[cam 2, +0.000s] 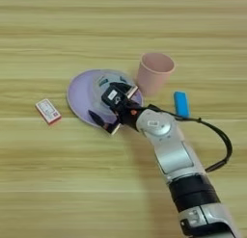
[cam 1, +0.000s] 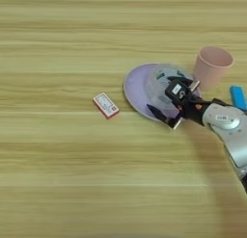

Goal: Move the objects on the table

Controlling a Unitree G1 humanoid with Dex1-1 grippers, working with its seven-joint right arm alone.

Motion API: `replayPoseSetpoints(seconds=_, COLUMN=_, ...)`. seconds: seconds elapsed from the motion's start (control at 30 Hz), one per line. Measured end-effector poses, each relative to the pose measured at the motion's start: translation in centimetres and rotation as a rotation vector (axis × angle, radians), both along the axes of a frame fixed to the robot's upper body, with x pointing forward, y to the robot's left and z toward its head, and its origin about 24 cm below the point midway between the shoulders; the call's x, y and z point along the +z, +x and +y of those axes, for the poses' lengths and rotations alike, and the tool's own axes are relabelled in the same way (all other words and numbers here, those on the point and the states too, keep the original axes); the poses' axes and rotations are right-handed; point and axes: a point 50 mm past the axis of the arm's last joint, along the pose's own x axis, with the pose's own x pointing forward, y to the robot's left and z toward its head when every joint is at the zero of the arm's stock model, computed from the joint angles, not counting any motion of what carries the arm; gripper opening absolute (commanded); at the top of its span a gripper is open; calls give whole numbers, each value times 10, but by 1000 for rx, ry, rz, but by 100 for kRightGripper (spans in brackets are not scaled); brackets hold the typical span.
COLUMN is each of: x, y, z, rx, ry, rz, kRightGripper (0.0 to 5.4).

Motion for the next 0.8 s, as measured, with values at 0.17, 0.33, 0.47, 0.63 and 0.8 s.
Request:
replayPoseSetpoints(seconds=0.17, x=0, y=2, z=2, rx=-5, ry=9, rz=-5, kRightGripper=470)
replayPoseSetpoints(seconds=0.33, x=0, y=4, z=2, rx=-5, ry=10, rz=-12, kRightGripper=401)
replayPoseSetpoints(seconds=0.47, x=1, y=7, z=2, rx=-8, ry=-3, rz=-17, kRightGripper=330)
replayPoseSetpoints(seconds=0.63, x=2, y=8, z=2, rx=-4, ry=-5, rz=-25, kRightGripper=273)
replayPoseSetpoints(seconds=0.8, x=1, y=8, z=4, rx=0, ry=0, rz=-21, kRightGripper=213)
